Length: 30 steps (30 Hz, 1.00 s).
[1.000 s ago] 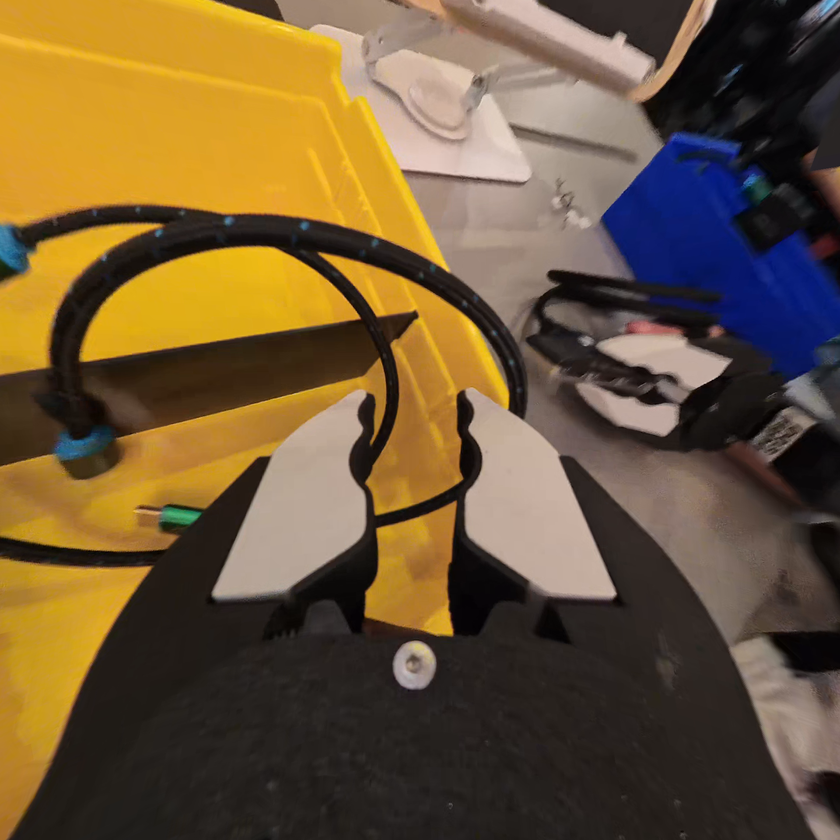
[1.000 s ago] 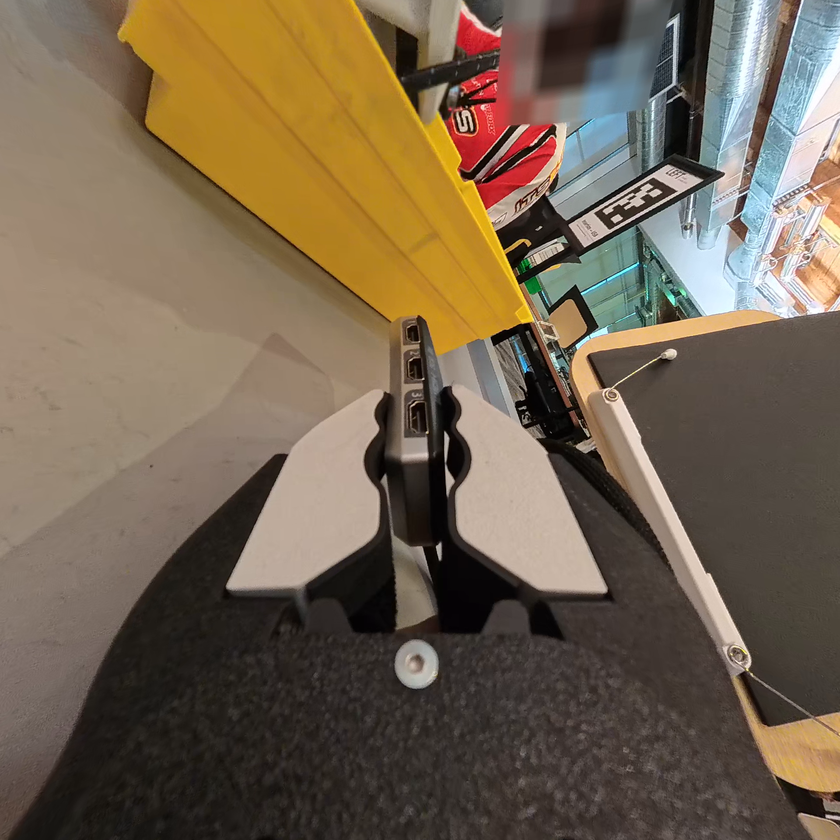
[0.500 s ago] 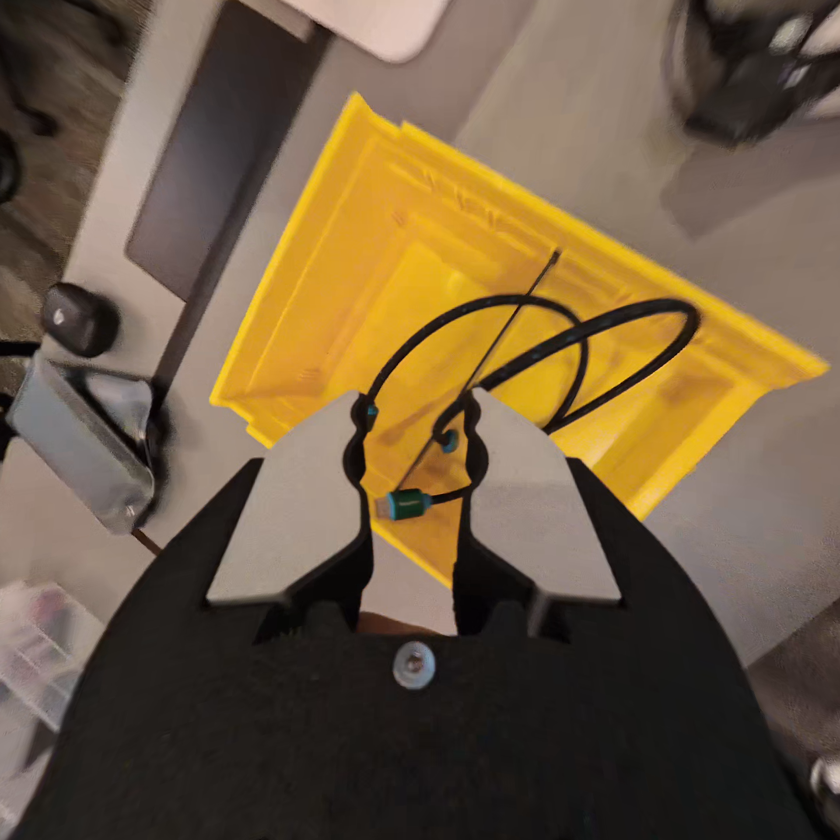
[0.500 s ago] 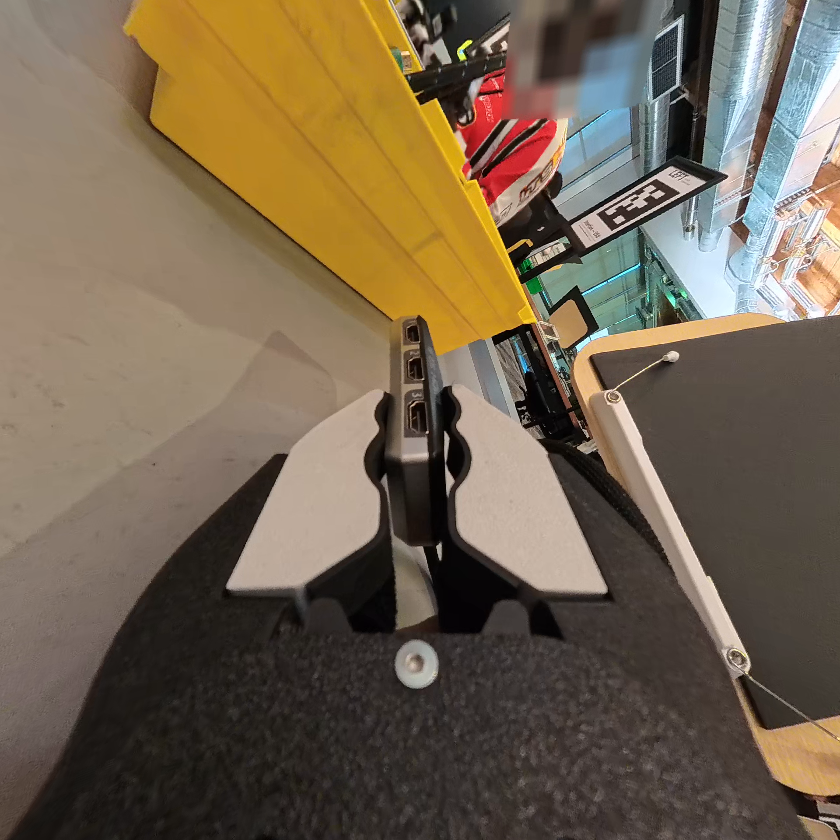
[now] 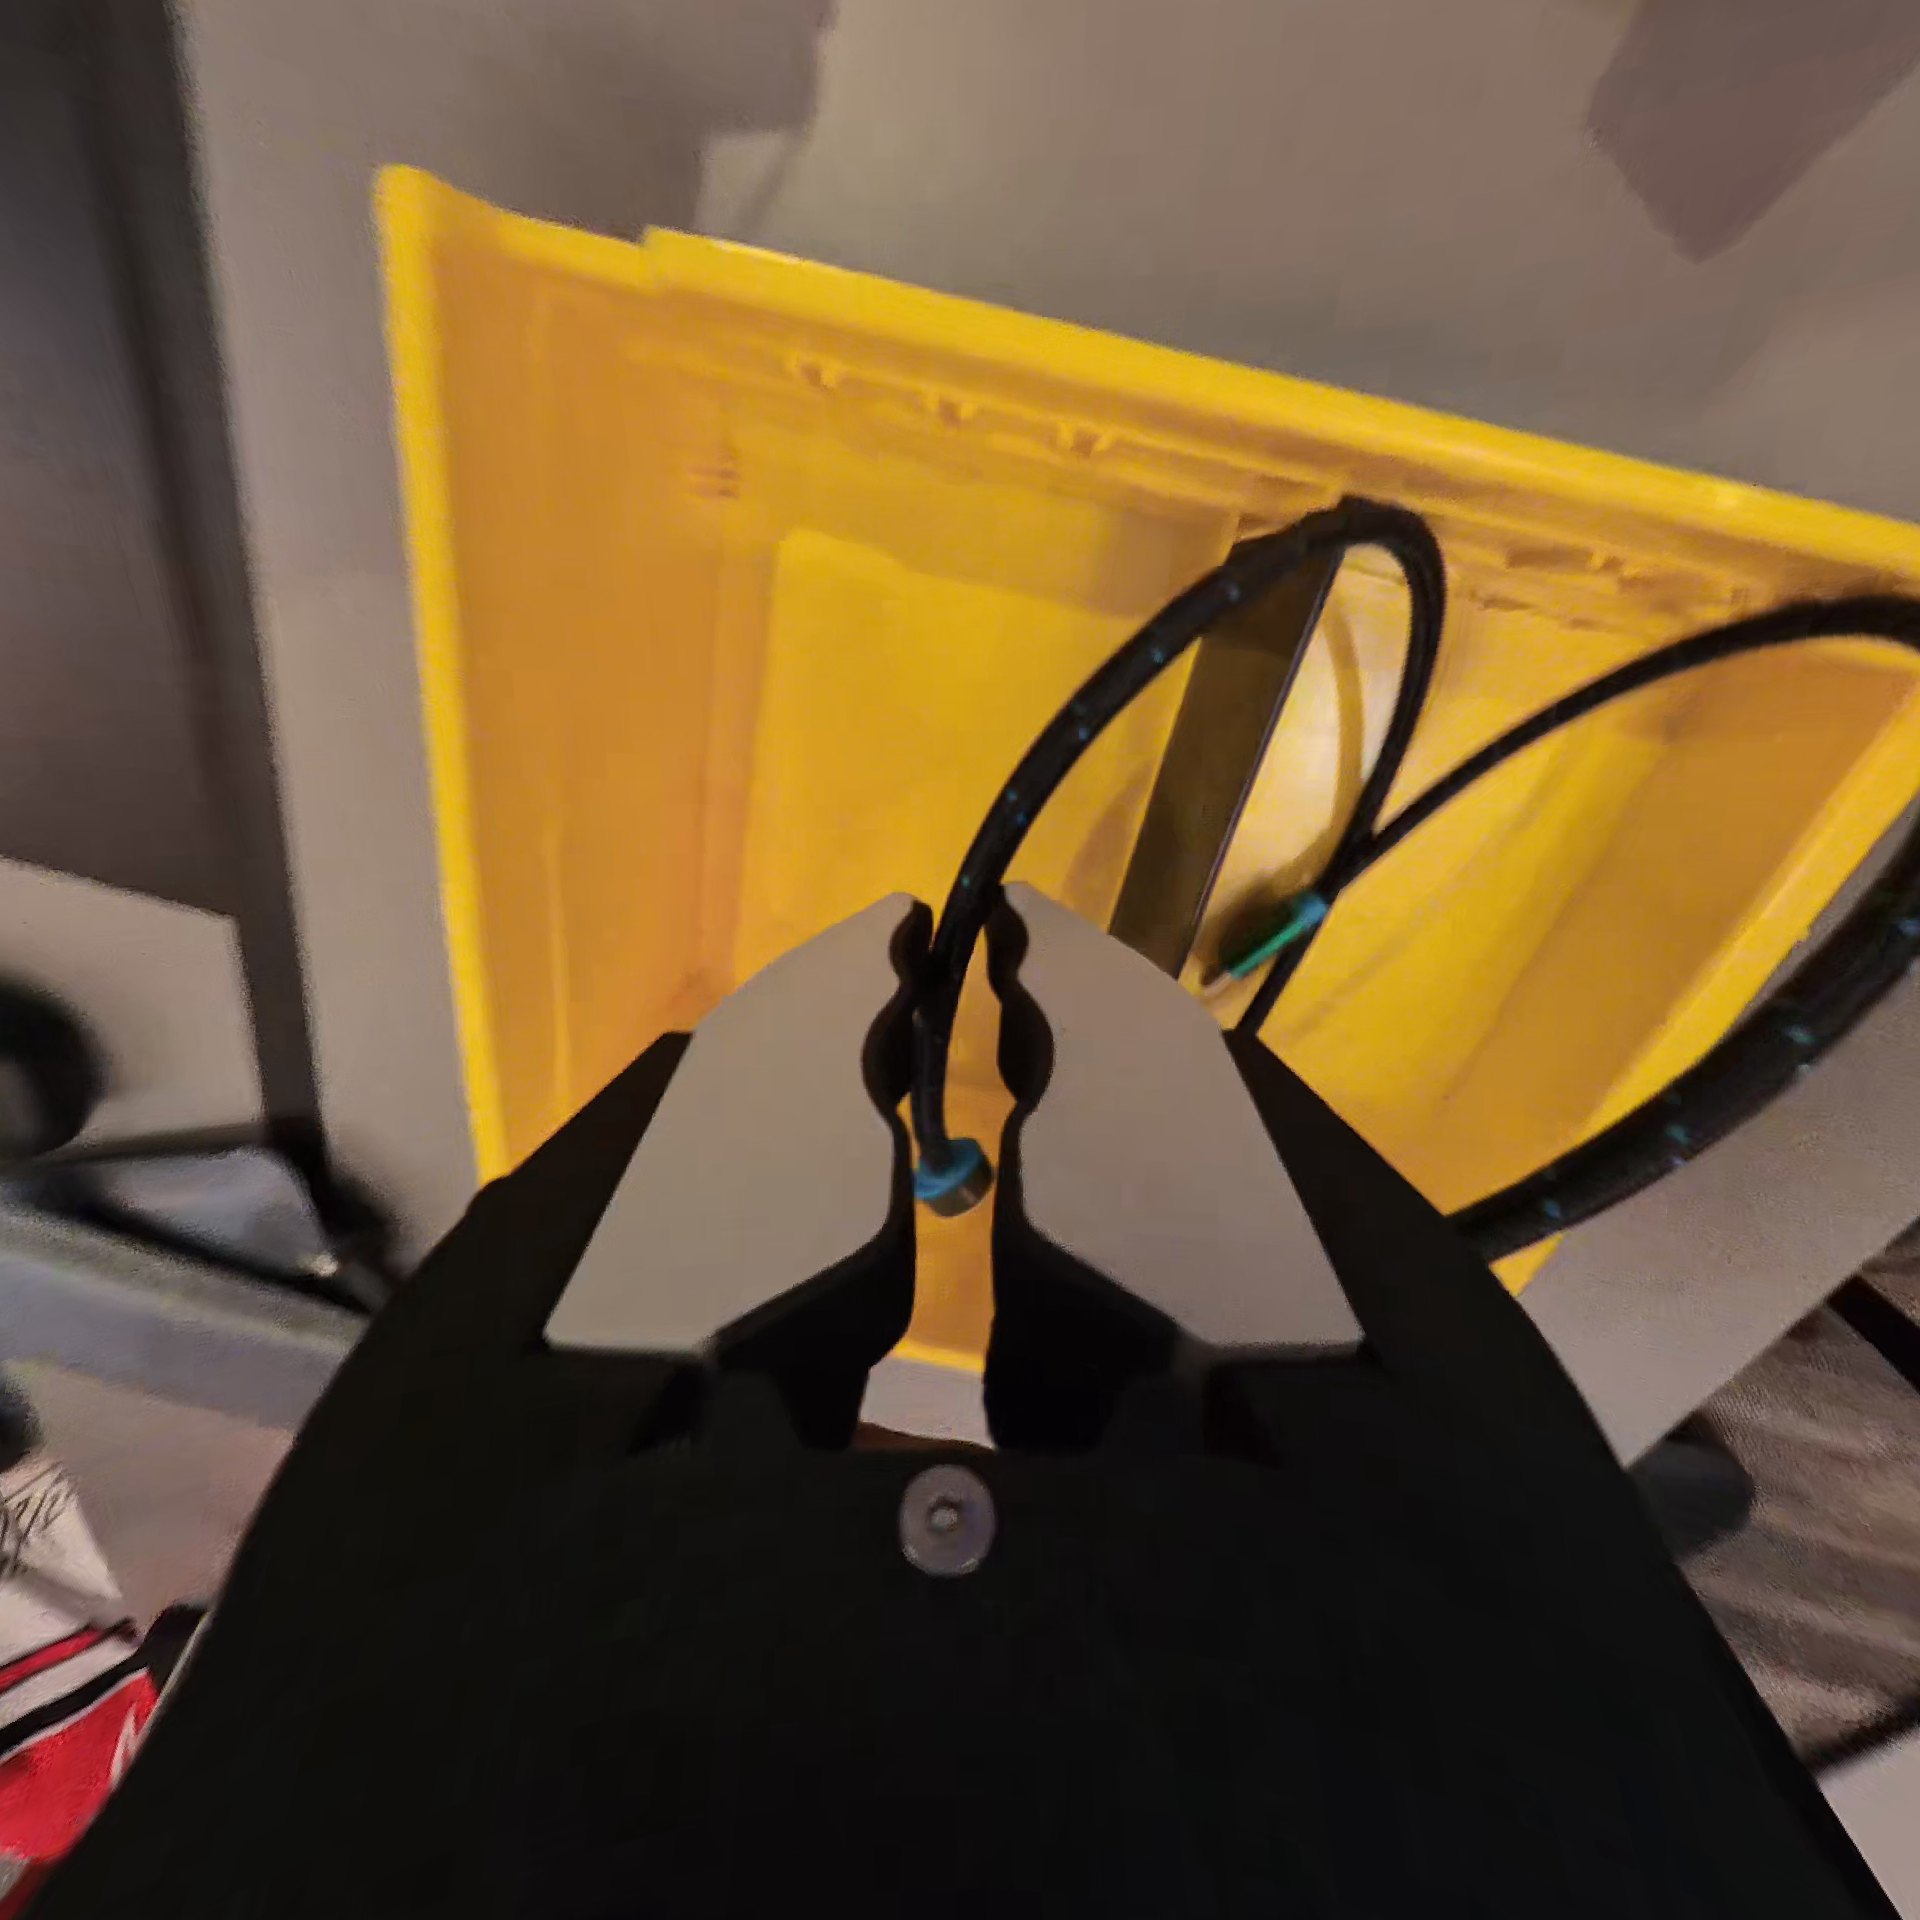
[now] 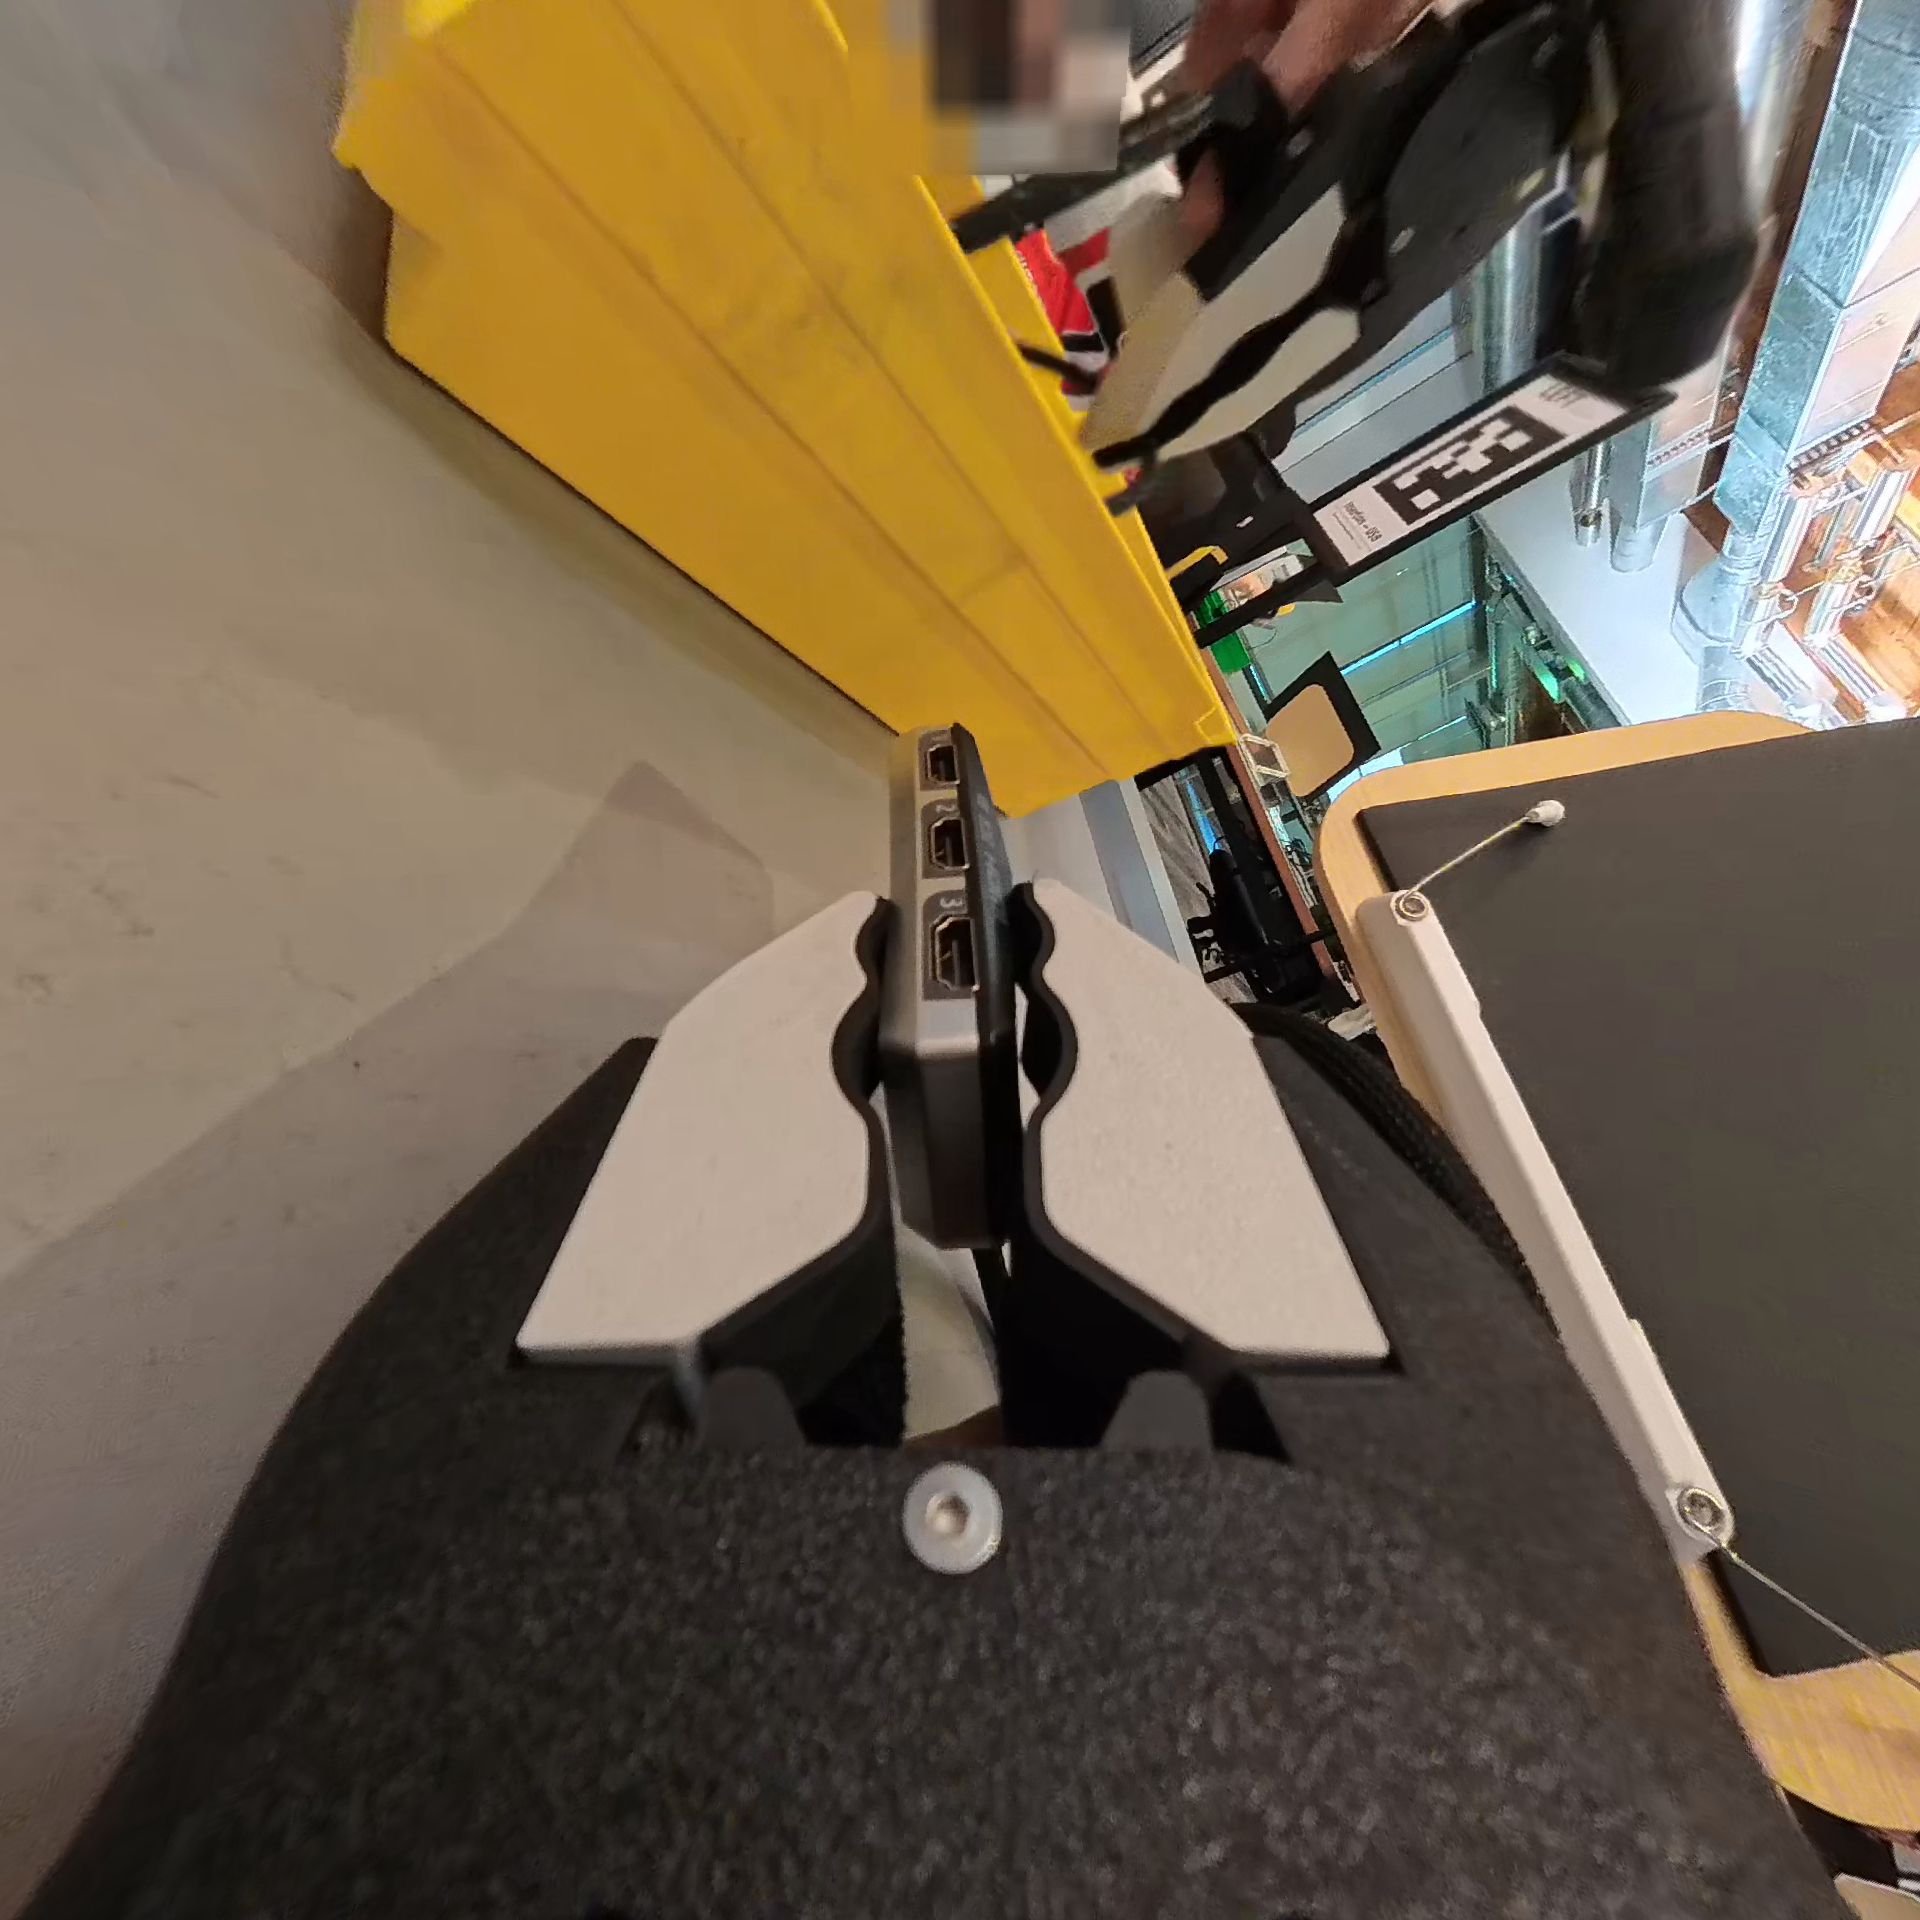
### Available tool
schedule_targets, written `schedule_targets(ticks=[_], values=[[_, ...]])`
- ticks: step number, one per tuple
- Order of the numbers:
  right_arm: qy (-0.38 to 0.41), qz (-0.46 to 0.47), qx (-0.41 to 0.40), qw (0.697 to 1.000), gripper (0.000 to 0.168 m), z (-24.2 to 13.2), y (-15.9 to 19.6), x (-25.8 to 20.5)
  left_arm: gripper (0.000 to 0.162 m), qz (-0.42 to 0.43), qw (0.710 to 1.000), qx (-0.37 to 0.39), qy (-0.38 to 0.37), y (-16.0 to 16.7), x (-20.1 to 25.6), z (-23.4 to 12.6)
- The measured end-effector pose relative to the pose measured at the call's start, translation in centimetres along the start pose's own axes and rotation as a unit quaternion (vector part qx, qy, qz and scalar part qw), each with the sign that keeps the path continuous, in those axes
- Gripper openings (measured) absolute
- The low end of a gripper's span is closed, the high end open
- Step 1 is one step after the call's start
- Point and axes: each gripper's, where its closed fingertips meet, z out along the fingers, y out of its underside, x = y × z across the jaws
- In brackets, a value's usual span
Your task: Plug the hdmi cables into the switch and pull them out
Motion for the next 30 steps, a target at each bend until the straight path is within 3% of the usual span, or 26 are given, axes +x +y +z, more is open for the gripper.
schedule_targets(ticks=[9, 18, 22, 30], values=[[0.002, 0.001, 0.0, 1.0, 0.021, 0.0, 0.0, 0.1, 0.006, -0.046, 0.986, 0.109, -0.114, 1.3, -0.5, -8.2], [0.011, -0.001, 0.001, 1.0, 0.021, -0.1, 0.0, 0.3, 0.006, -0.092, 0.948, 0.178, -0.249, 1.6, -2.1, -13.9], [0.02, 0.004, 0.005, 1.0, 0.021, -0.3, -0.1, 0.8, 0.006, -0.129, 0.911, 0.249, -0.303, 1.1, -1.1, -18.6], [0.027, 0.018, 0.011, 0.999, 0.021, -0.4, -0.1, 1.2, 0.006, -0.199, 0.805, 0.383, -0.408, 0.0, 3.5, -27.6]])
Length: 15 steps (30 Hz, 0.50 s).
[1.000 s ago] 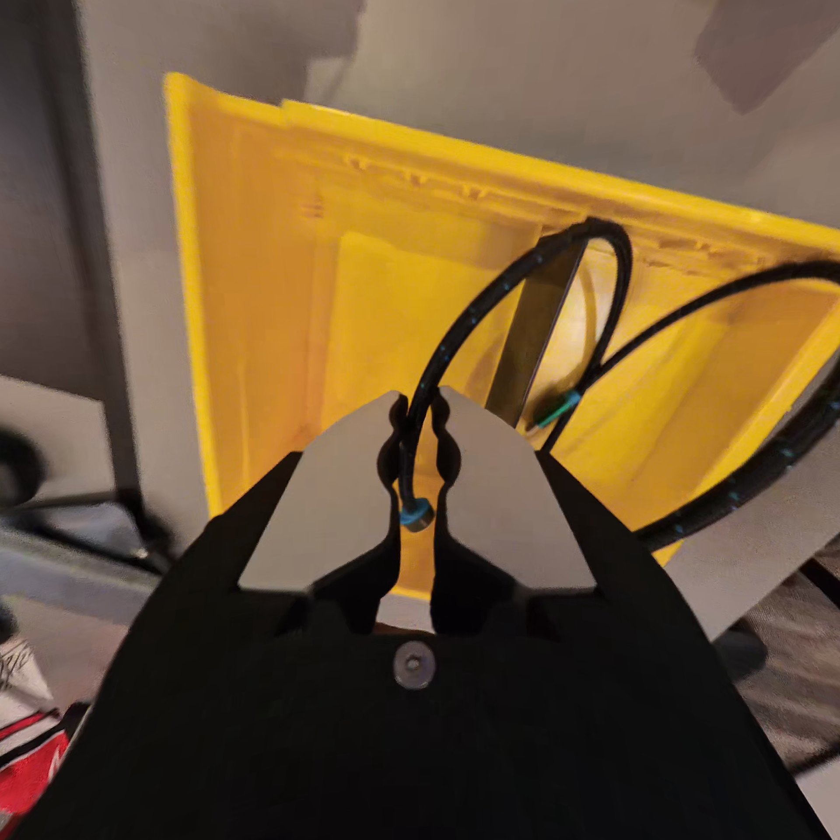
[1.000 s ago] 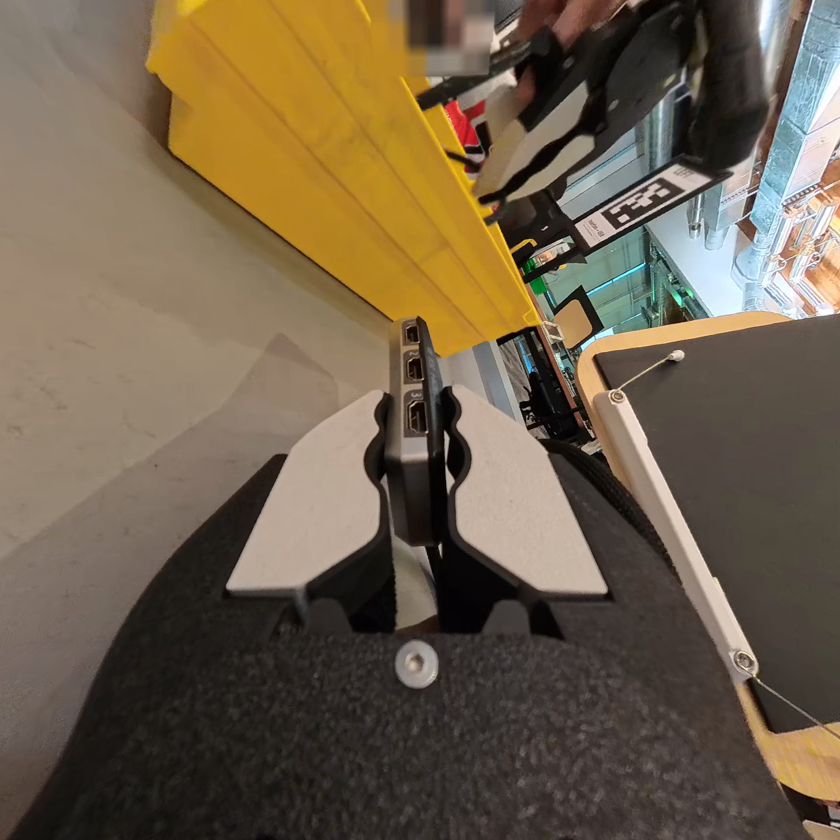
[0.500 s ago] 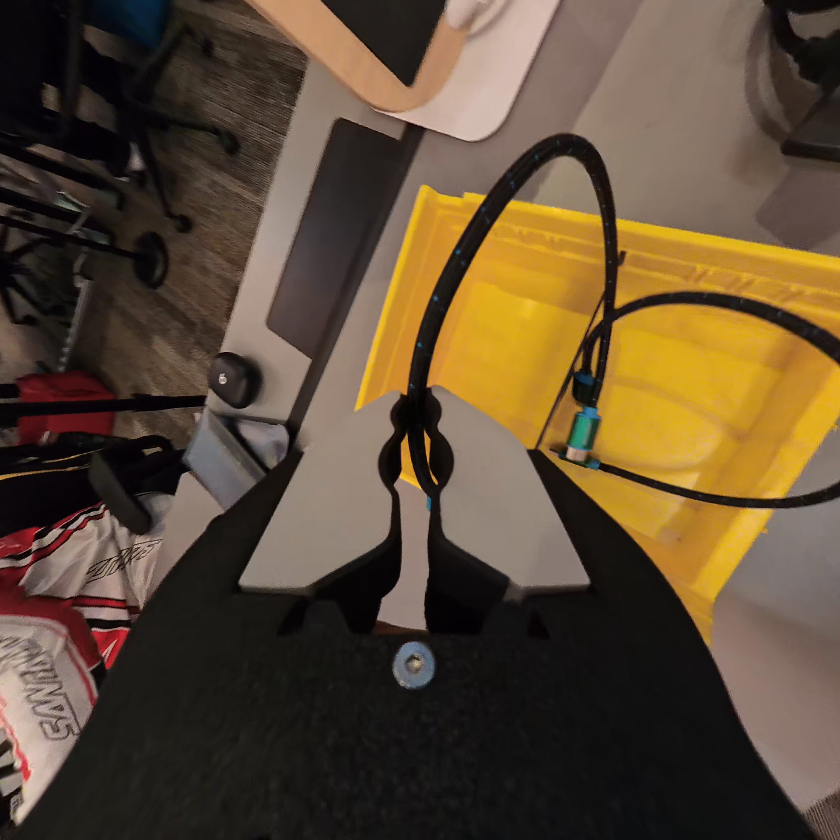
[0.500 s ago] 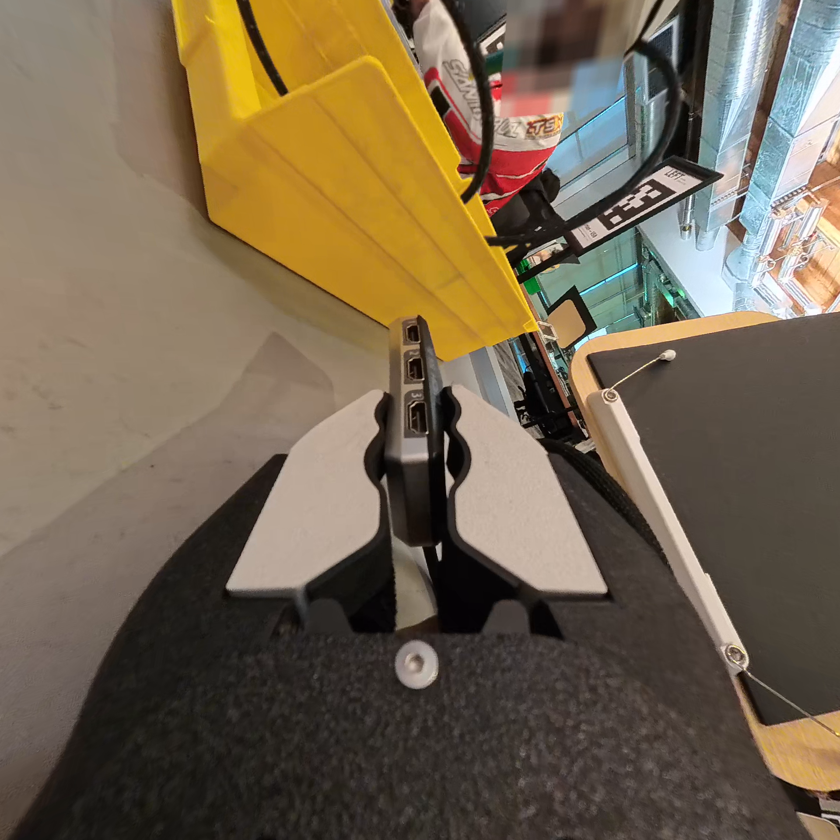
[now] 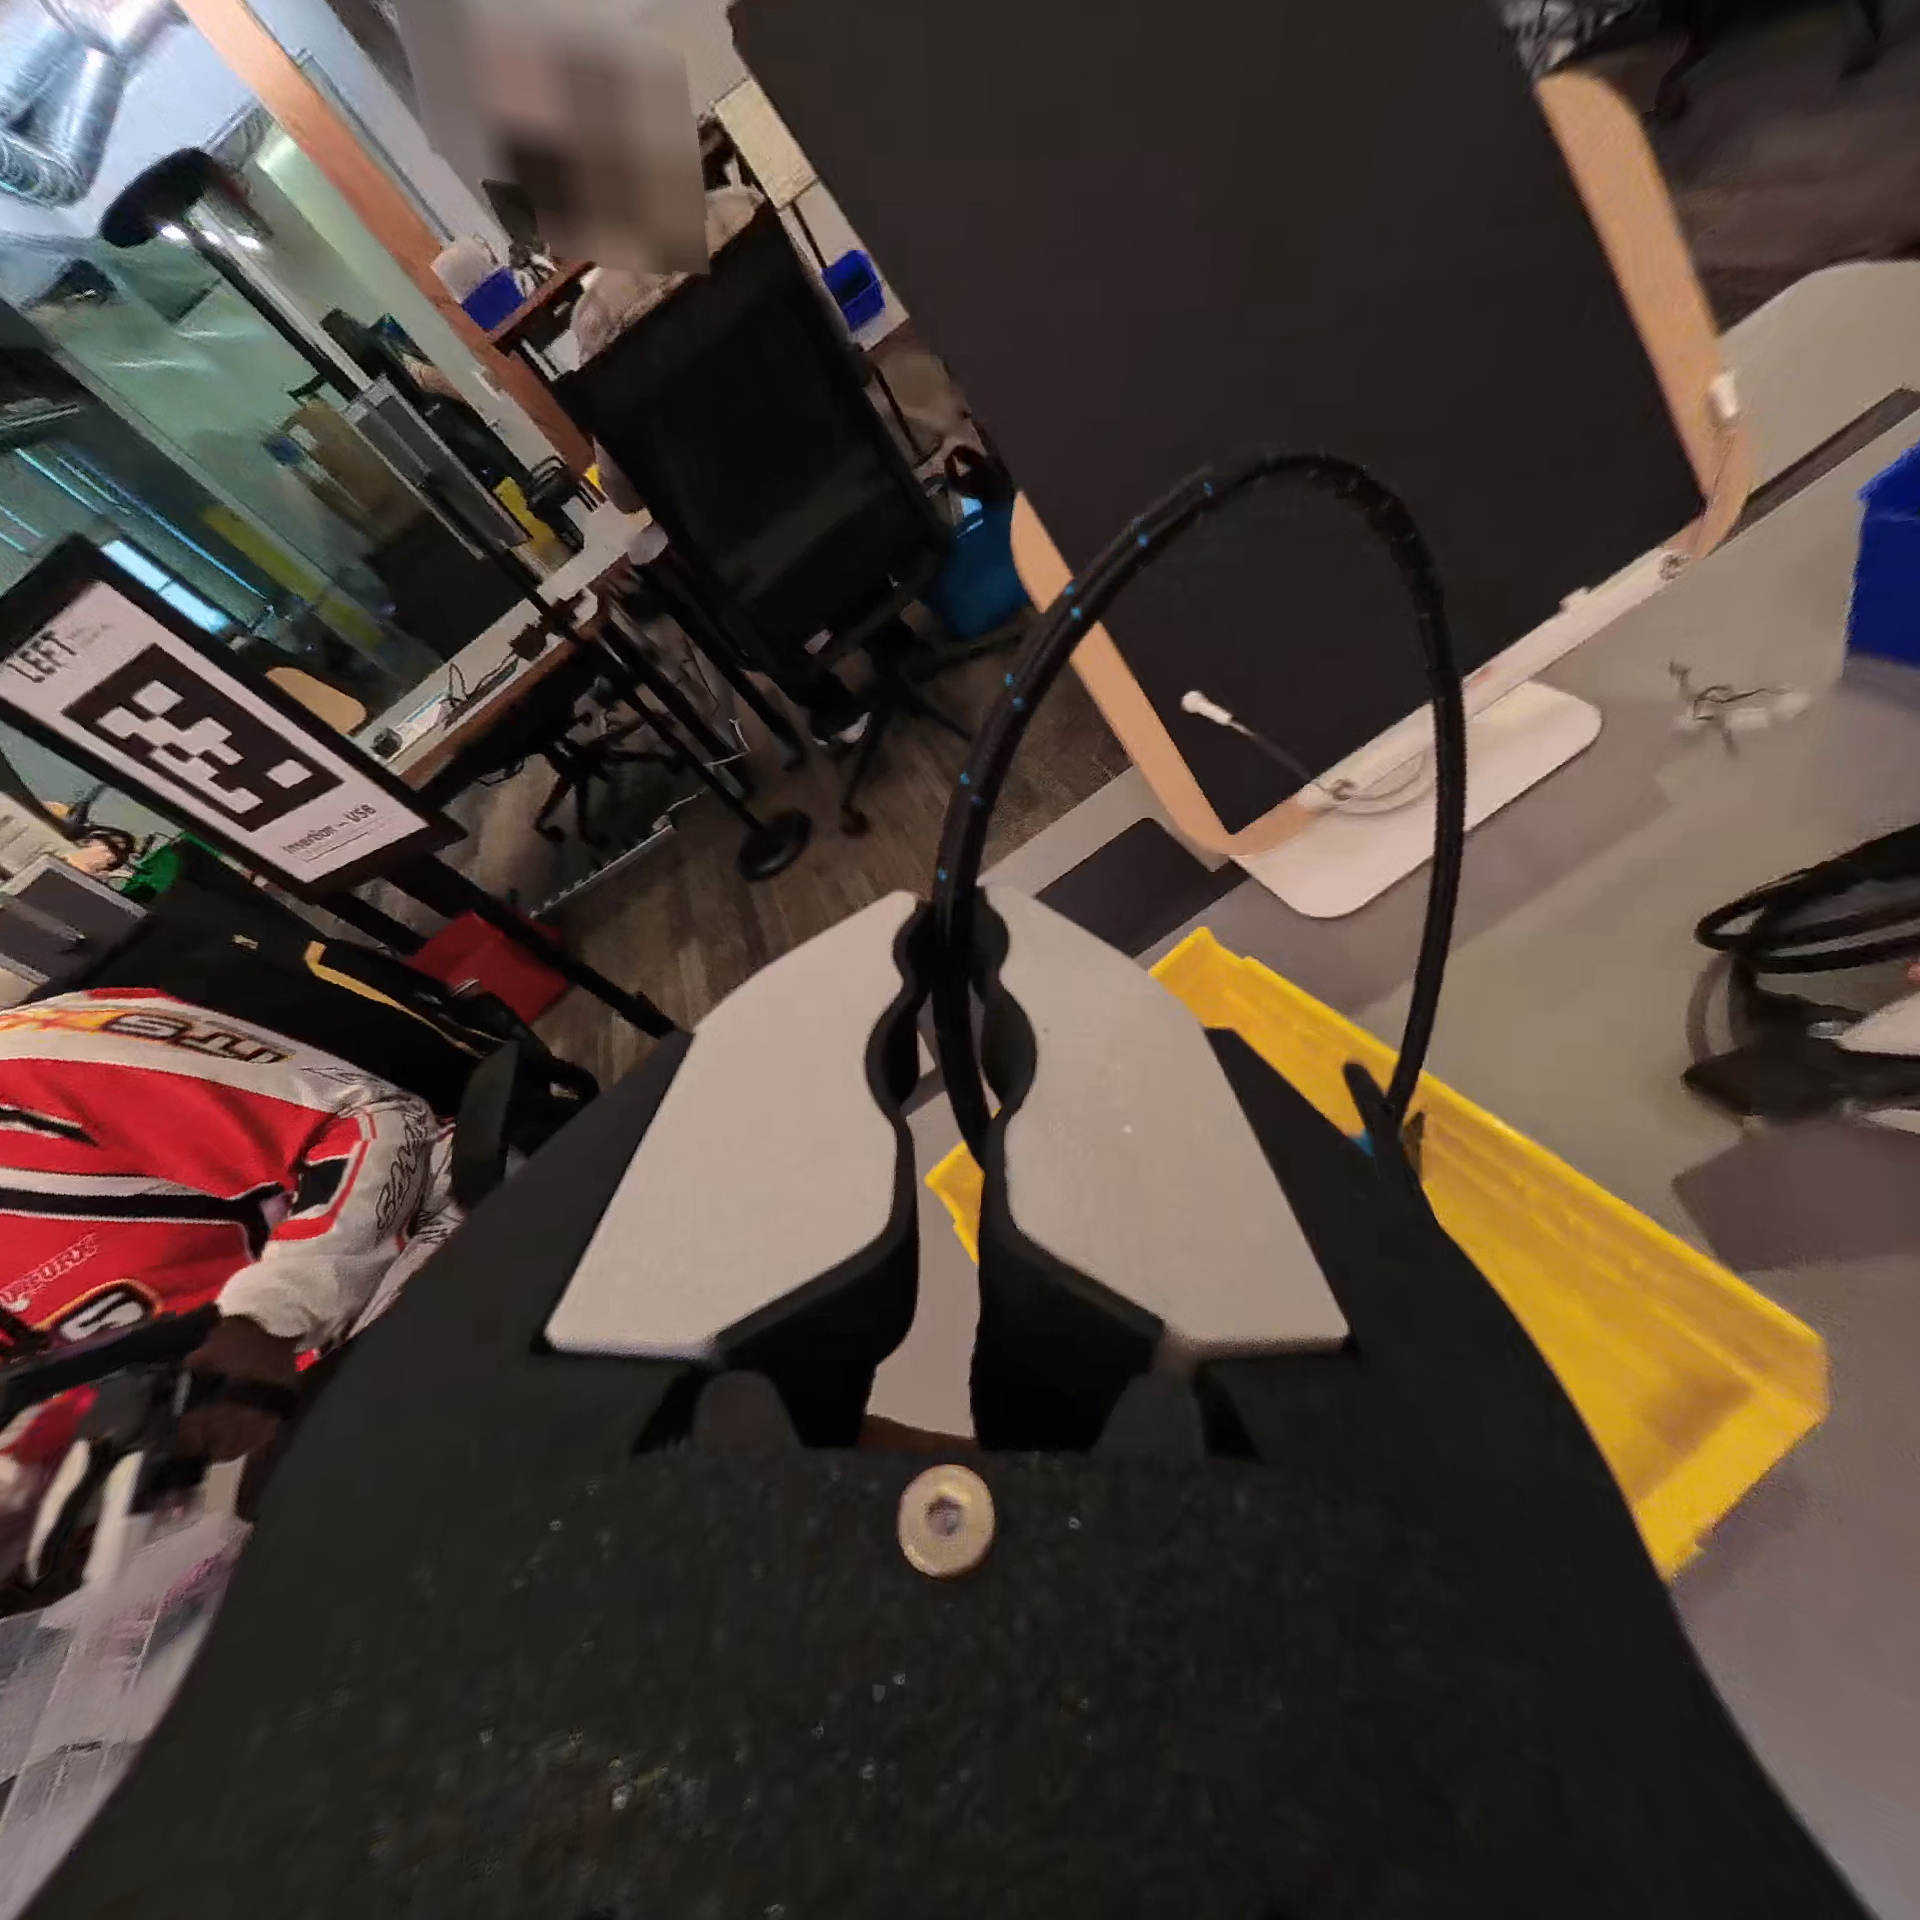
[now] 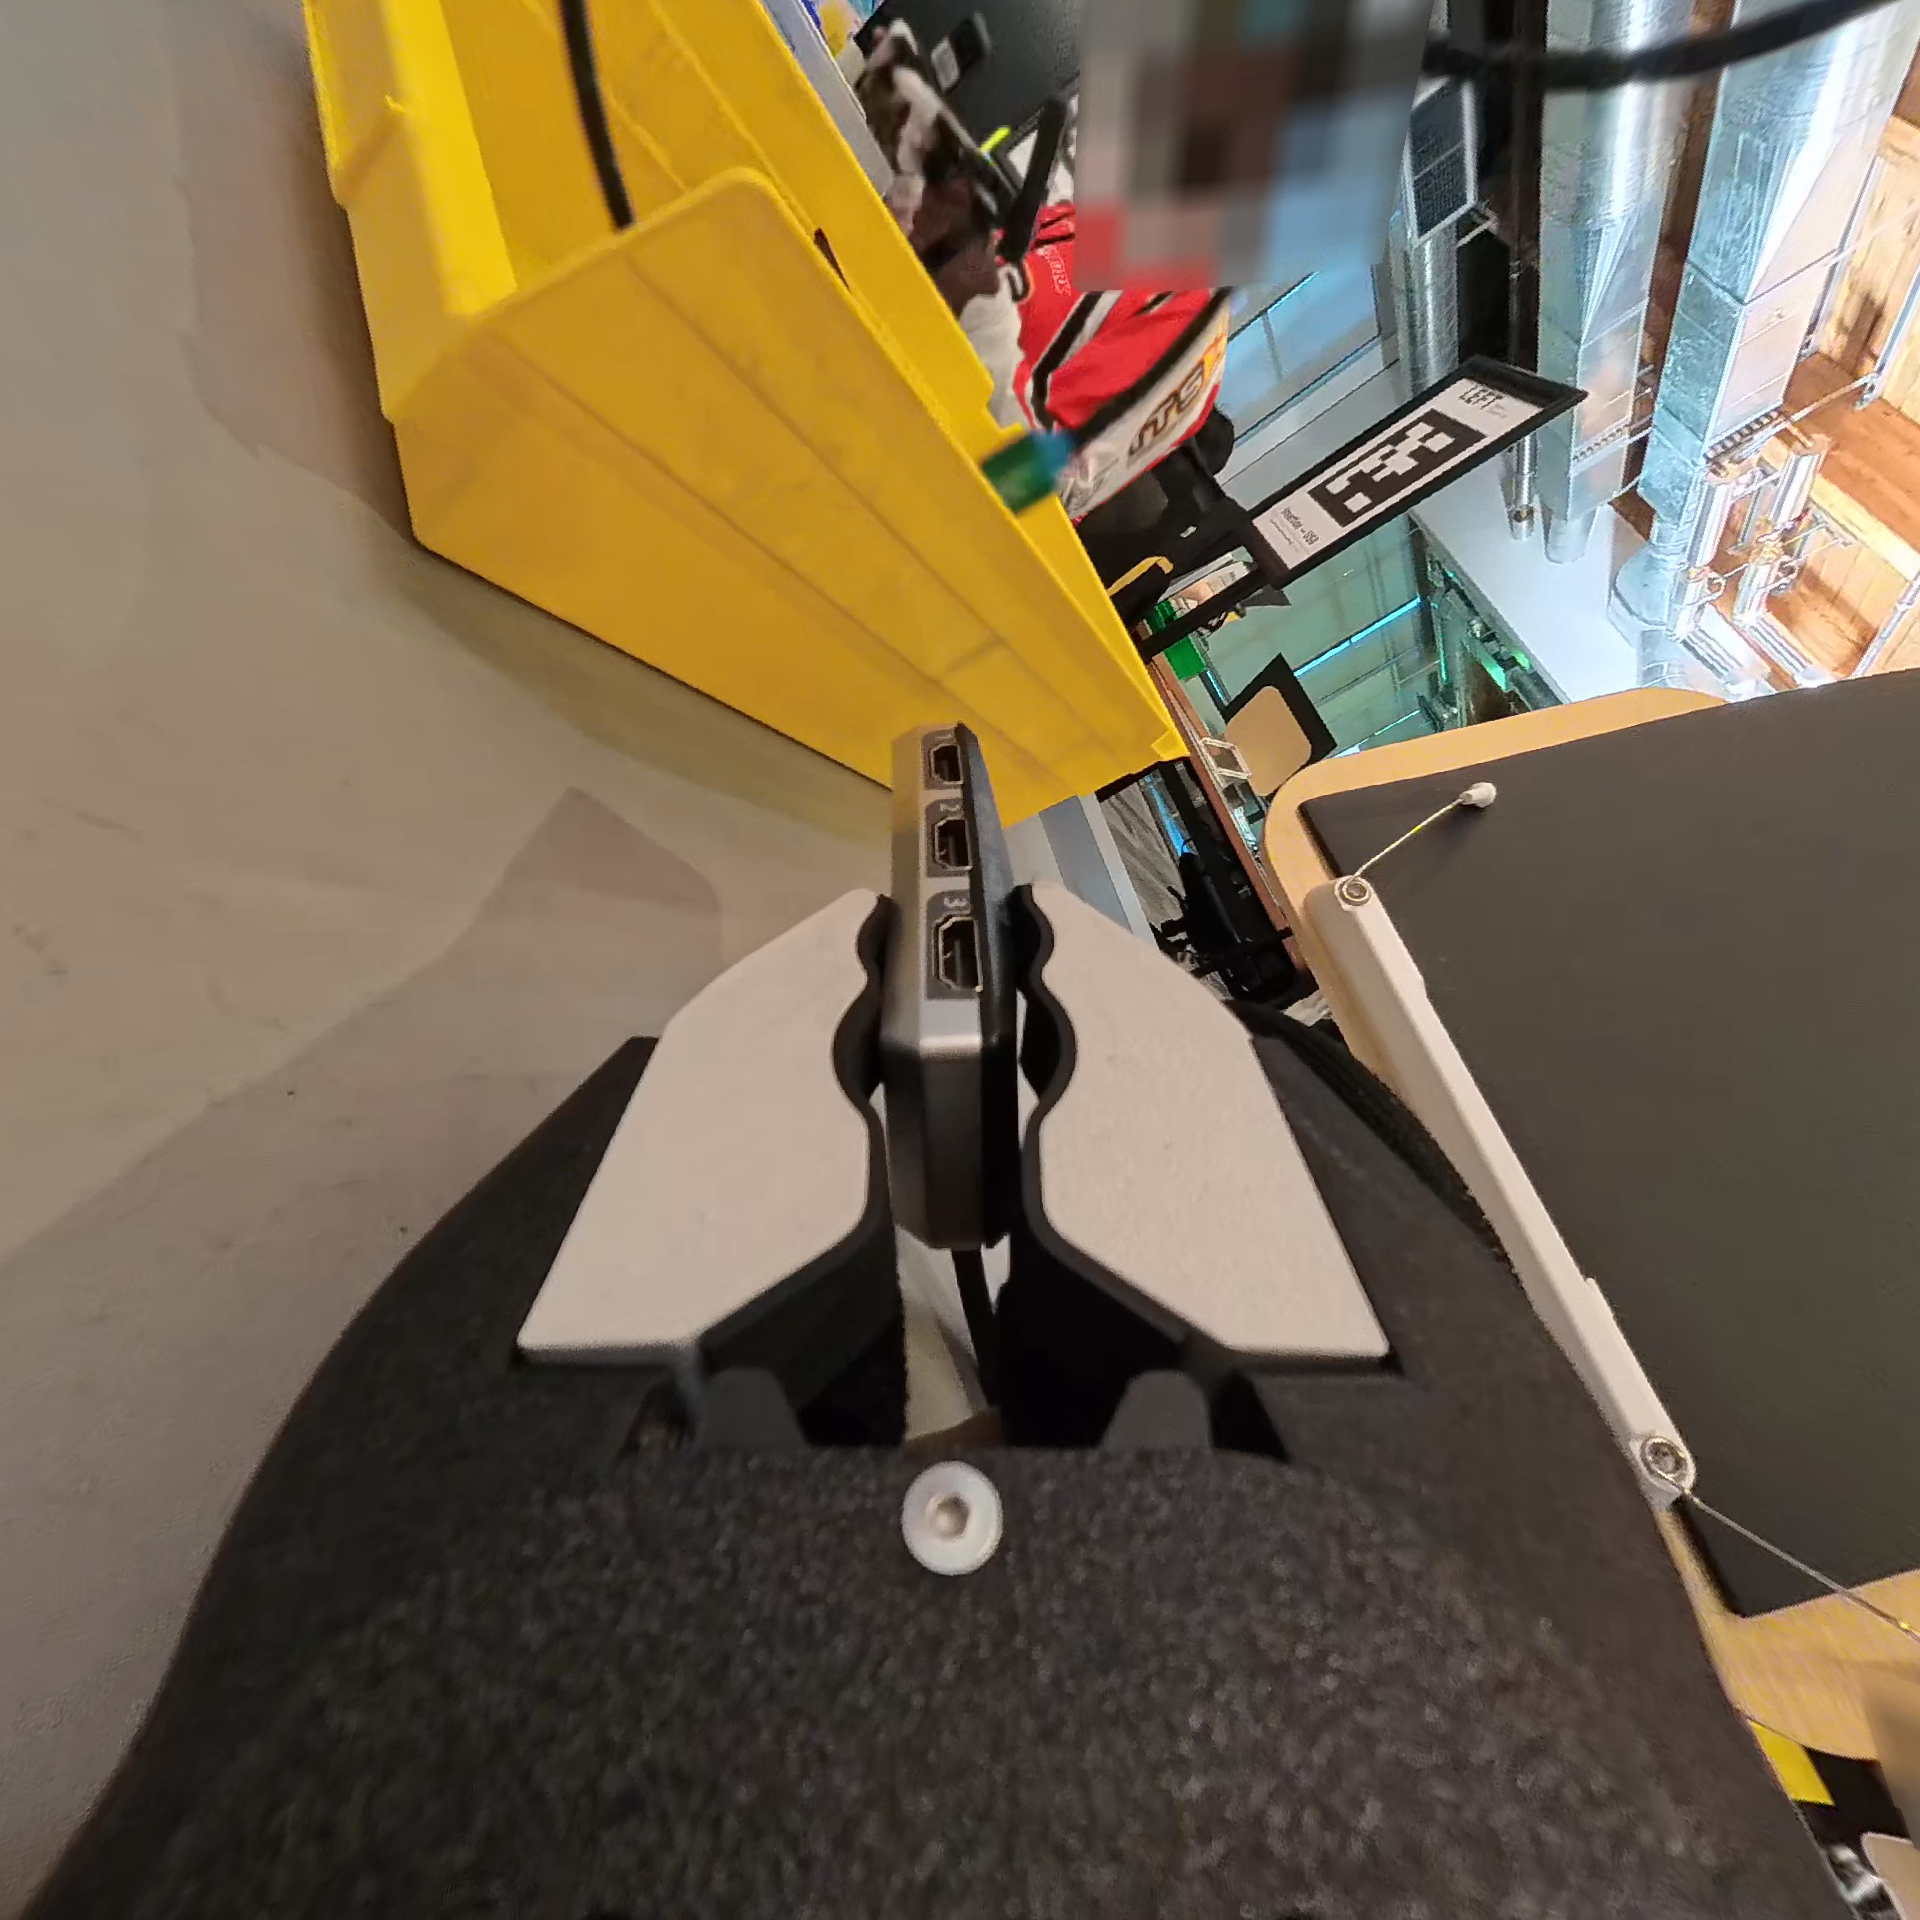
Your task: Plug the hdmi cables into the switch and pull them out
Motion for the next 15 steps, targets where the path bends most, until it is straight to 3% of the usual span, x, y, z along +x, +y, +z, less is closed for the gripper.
schedule_targets(ticks=[3, 6, 10, 15], values=[[0.0, -0.001, 0.0, 1.0, 0.021, 0.0, 0.0, 0.0, 0.006, 0.052, 0.997, -0.043, -0.038, 0.9, 0.0, -0.2], [0.0, -0.004, -0.001, 1.0, 0.021, 0.0, 0.0, -0.1, 0.006, 0.129, 0.988, -0.083, -0.004, 3.1, 1.3, 0.9], [-0.001, -0.006, -0.002, 1.0, 0.021, -0.1, 0.0, -0.2, 0.006, 0.235, 0.956, -0.174, -0.034, 7.3, -0.2, 1.6], [-0.003, -0.009, -0.003, 1.0, 0.021, -0.1, 0.1, -0.3, 0.006, 0.254, 0.939, -0.229, -0.037, 11.5, -1.7, 1.3]])
